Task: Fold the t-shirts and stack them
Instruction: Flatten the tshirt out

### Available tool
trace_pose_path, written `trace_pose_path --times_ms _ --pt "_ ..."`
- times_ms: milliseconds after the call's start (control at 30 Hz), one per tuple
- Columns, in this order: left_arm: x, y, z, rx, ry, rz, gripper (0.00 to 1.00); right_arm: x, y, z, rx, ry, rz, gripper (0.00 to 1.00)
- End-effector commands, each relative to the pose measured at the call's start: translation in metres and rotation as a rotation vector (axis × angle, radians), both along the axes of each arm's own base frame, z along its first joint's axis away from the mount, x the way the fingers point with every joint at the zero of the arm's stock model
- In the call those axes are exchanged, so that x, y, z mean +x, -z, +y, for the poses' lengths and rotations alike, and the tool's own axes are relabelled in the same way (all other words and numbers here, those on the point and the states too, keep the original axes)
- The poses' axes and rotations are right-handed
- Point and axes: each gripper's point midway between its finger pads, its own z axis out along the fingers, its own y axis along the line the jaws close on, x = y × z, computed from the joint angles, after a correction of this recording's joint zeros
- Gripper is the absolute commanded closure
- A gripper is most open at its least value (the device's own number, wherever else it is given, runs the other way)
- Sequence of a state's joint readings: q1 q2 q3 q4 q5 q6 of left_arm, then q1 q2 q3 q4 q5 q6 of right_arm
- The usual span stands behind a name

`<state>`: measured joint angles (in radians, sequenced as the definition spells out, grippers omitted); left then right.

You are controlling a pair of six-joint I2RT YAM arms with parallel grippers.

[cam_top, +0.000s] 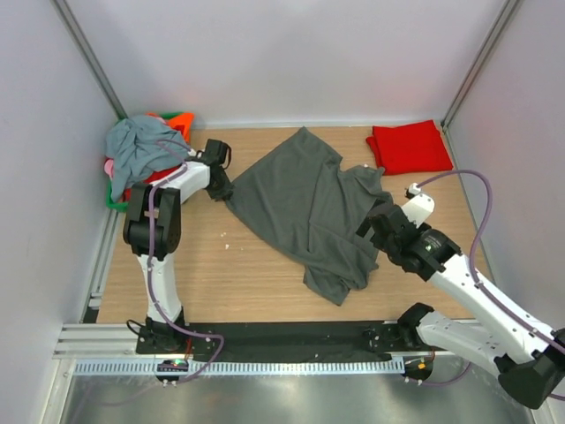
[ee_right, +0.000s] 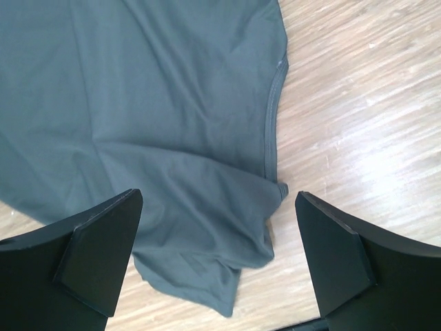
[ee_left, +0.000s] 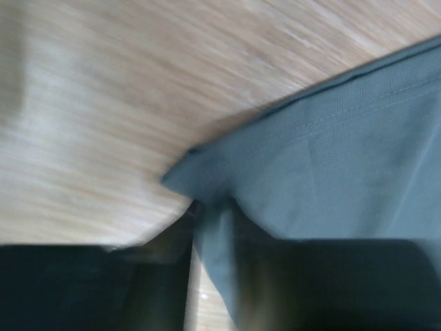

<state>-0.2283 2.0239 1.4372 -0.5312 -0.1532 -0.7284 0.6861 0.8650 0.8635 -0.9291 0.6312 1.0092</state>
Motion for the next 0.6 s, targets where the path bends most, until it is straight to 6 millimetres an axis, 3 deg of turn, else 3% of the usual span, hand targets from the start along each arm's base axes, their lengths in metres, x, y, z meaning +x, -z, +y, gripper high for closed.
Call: trace_pose_path --times_ms 0,33,67,167,200,233,267,300,333,433,467,500,567 --pt "0.009 0.005 -0.002 -0.015 0.019 -0.003 0.89 0.028 0.000 0.014 0.034 -0.073 0.005 0.00" --pt "0.007 0.006 -0.003 -0.013 0.024 0.005 0.98 0.031 0.002 0.017 0.041 -0.095 0.026 0.00" --pt "0.003 0.008 -0.002 -0.011 0.020 0.016 1.00 0.043 0.002 0.021 0.047 -0.090 0.031 0.00" --pt "-0.012 0.002 0.005 -0.005 -0.006 0.021 1.00 0.073 0.009 0.030 0.064 -0.109 0.071 0.00" --pt "-0.018 -0.014 0.008 -0.003 -0.020 -0.001 1.00 0.082 0.012 0.032 0.062 -0.116 0.086 0.00" --pt "-0.035 -0.008 0.013 0.011 -0.033 0.030 1.00 0.092 0.015 0.031 0.070 -0.119 0.102 0.00" --pt "-0.054 -0.014 0.019 0.012 -0.056 0.033 1.00 0.108 0.024 0.035 0.066 -0.121 0.139 0.00" --pt "-0.052 -0.028 0.018 0.000 -0.065 -0.002 1.00 0.117 0.029 0.036 0.073 -0.125 0.153 0.00" --pt "-0.075 -0.017 0.022 0.004 -0.072 0.042 1.00 0.131 0.032 0.034 0.090 -0.121 0.153 0.00" --pt "-0.112 -0.026 0.031 -0.005 -0.102 0.035 1.00 0.163 0.059 0.047 0.118 -0.171 0.245 0.00" --pt "-0.121 -0.027 0.032 -0.010 -0.107 0.032 1.00 0.182 0.067 0.055 0.105 -0.196 0.269 0.00" --pt "-0.138 -0.020 0.036 -0.007 -0.114 0.059 1.00 0.190 0.071 0.061 0.112 -0.220 0.287 0.00" --pt "-0.153 -0.032 0.040 -0.009 -0.127 0.042 1.00 0.212 0.085 0.072 0.104 -0.251 0.325 0.00"
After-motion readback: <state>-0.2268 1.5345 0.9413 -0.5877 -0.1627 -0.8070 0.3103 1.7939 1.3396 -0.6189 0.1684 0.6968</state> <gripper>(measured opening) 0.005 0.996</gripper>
